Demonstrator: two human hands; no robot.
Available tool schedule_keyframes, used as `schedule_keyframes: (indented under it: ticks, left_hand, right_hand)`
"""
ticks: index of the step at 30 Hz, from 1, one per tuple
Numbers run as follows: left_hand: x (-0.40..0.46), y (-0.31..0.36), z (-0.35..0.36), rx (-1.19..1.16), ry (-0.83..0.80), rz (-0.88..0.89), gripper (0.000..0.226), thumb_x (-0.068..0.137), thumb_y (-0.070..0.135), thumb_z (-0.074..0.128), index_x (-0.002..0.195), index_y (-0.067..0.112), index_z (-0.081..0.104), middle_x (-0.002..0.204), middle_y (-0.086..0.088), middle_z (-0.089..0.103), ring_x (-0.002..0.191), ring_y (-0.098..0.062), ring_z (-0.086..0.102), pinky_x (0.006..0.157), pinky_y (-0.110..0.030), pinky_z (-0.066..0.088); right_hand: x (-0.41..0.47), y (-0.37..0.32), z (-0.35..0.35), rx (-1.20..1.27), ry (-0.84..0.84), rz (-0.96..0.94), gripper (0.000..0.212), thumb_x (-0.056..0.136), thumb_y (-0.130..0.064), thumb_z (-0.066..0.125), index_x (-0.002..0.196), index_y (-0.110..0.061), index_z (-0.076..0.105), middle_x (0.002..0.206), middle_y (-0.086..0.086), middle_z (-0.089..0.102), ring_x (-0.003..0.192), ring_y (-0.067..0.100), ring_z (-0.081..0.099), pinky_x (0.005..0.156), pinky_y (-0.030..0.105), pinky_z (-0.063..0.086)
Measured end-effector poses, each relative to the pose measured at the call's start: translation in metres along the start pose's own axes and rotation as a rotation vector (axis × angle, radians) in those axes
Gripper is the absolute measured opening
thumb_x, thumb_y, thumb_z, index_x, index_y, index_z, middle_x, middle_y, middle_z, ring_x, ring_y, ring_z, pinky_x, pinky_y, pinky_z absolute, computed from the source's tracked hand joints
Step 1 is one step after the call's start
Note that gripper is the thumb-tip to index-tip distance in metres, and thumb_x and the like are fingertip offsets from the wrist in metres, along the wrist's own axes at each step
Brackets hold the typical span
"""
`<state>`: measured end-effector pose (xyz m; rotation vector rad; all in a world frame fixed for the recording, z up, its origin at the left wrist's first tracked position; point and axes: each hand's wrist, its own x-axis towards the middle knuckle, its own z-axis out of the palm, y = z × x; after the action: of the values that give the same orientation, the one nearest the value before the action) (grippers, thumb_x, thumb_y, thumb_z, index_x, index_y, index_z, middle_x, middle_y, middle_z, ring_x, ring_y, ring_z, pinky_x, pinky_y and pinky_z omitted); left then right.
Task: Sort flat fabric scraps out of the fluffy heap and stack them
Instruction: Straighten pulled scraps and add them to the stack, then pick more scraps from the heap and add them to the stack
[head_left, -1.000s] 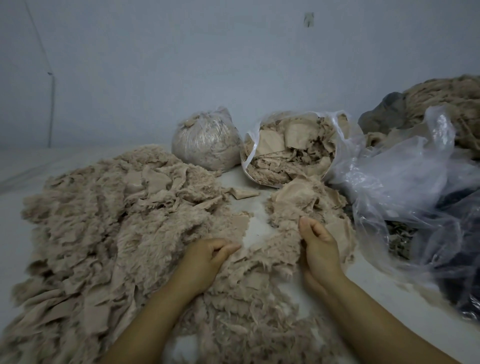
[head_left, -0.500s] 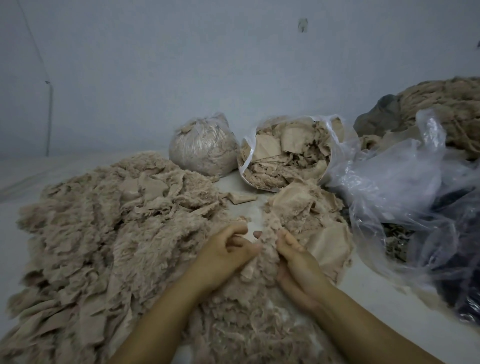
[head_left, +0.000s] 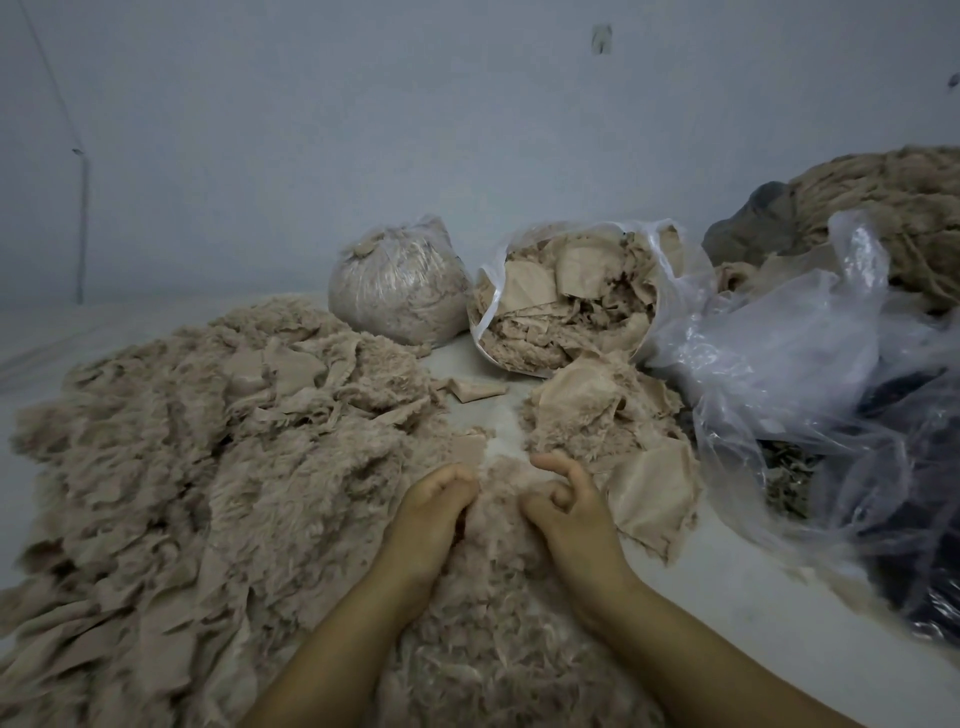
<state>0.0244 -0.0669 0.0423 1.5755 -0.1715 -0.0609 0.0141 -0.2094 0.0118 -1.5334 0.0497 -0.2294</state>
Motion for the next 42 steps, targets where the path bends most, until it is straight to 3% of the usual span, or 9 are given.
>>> schedule_keyframes:
  ticks: [5, 9, 18, 22, 25, 29, 32, 37, 42]
  left_hand:
    - [0.000, -0.004, -0.002, -0.178, -0.104, -0.100, 0.036, 0.092, 0.037, 0.052, 0.067, 0.024, 0.076, 0.078, 0.006, 0.074, 0.076, -0.006, 0.070, 0.068, -0.021, 0.053]
    - [0.000, -0.008, -0.002, -0.189, -0.030, -0.059, 0.030, 0.084, 0.031, 0.060, 0.088, 0.005, 0.073, 0.093, -0.018, 0.072, 0.088, -0.030, 0.070, 0.076, -0.035, 0.055]
    - [0.002, -0.010, -0.003, -0.147, 0.009, 0.022, 0.021, 0.095, 0.009, 0.050, 0.096, 0.017, 0.069, 0.092, -0.004, 0.075, 0.086, -0.017, 0.071, 0.066, -0.022, 0.055]
    - [0.000, -0.007, 0.000, 0.044, 0.059, 0.136, 0.025, 0.094, 0.007, 0.052, 0.092, 0.028, 0.065, 0.083, 0.020, 0.071, 0.081, 0.010, 0.064, 0.067, -0.006, 0.048]
    - [0.003, -0.008, -0.002, 0.139, 0.156, 0.181, 0.025, 0.095, 0.013, 0.052, 0.119, 0.015, 0.061, 0.112, 0.009, 0.065, 0.098, 0.002, 0.060, 0.085, -0.011, 0.047]
    - [-0.002, -0.009, -0.002, -0.205, -0.254, 0.022, 0.043, 0.090, 0.044, 0.041, 0.125, 0.021, 0.052, 0.121, -0.004, 0.066, 0.111, -0.020, 0.063, 0.082, -0.027, 0.055]
    - [-0.004, -0.006, -0.006, -0.274, -0.441, -0.063, 0.046, 0.092, 0.056, 0.028, 0.128, 0.031, 0.039, 0.127, 0.006, 0.061, 0.105, -0.030, 0.065, 0.080, -0.033, 0.055]
    - [0.002, -0.005, -0.008, -0.062, -0.058, 0.138, 0.040, 0.090, 0.017, 0.057, 0.128, 0.012, 0.049, 0.109, 0.002, 0.068, 0.082, -0.009, 0.069, 0.068, -0.018, 0.054]
    - [0.002, -0.012, -0.006, -0.133, -0.149, 0.057, 0.054, 0.070, 0.024, 0.070, 0.120, 0.026, 0.050, 0.108, 0.007, 0.063, 0.091, 0.004, 0.066, 0.070, -0.013, 0.051]
  right_hand:
    - [-0.003, -0.005, 0.004, 0.096, -0.062, 0.006, 0.030, 0.092, -0.001, 0.051, 0.114, -0.022, 0.056, 0.068, 0.009, 0.046, 0.064, 0.021, 0.044, 0.061, 0.032, 0.041]
    - [-0.004, -0.006, 0.004, 0.101, -0.076, -0.030, 0.026, 0.093, -0.003, 0.052, 0.114, -0.019, 0.056, 0.062, 0.001, 0.048, 0.056, 0.010, 0.047, 0.054, 0.019, 0.043]
    - [-0.008, -0.008, 0.004, -0.005, -0.129, -0.011, 0.052, 0.071, -0.053, 0.065, 0.117, -0.036, 0.049, 0.112, 0.002, 0.054, 0.091, 0.010, 0.060, 0.077, 0.019, 0.052]
    - [-0.006, -0.007, 0.001, -0.145, 0.009, -0.088, 0.028, 0.080, -0.040, 0.070, 0.100, -0.024, 0.059, 0.082, -0.005, 0.051, 0.069, 0.006, 0.050, 0.065, 0.020, 0.045]
    - [-0.007, -0.009, 0.000, 0.037, -0.050, -0.115, 0.033, 0.078, -0.044, 0.067, 0.081, -0.011, 0.062, 0.062, -0.005, 0.050, 0.059, 0.011, 0.045, 0.058, 0.027, 0.039]
    - [-0.013, -0.014, 0.007, 0.146, -0.239, 0.024, 0.044, 0.071, -0.036, 0.073, 0.099, -0.005, 0.059, 0.077, 0.001, 0.068, 0.065, 0.012, 0.065, 0.058, 0.022, 0.051]
    - [-0.010, -0.015, 0.003, 0.177, -0.129, 0.101, 0.017, 0.086, -0.020, 0.067, 0.090, -0.005, 0.059, 0.078, 0.014, 0.057, 0.065, 0.023, 0.056, 0.058, 0.031, 0.048]
    - [-0.003, -0.022, -0.007, 0.429, -0.162, 0.212, 0.016, 0.097, -0.014, 0.049, 0.096, -0.001, 0.058, 0.078, 0.017, 0.064, 0.067, 0.026, 0.061, 0.061, 0.036, 0.049]
    - [-0.007, -0.022, -0.003, 0.296, -0.232, 0.230, 0.019, 0.096, -0.020, 0.052, 0.083, -0.008, 0.059, 0.069, 0.011, 0.061, 0.057, 0.021, 0.054, 0.051, 0.030, 0.042]
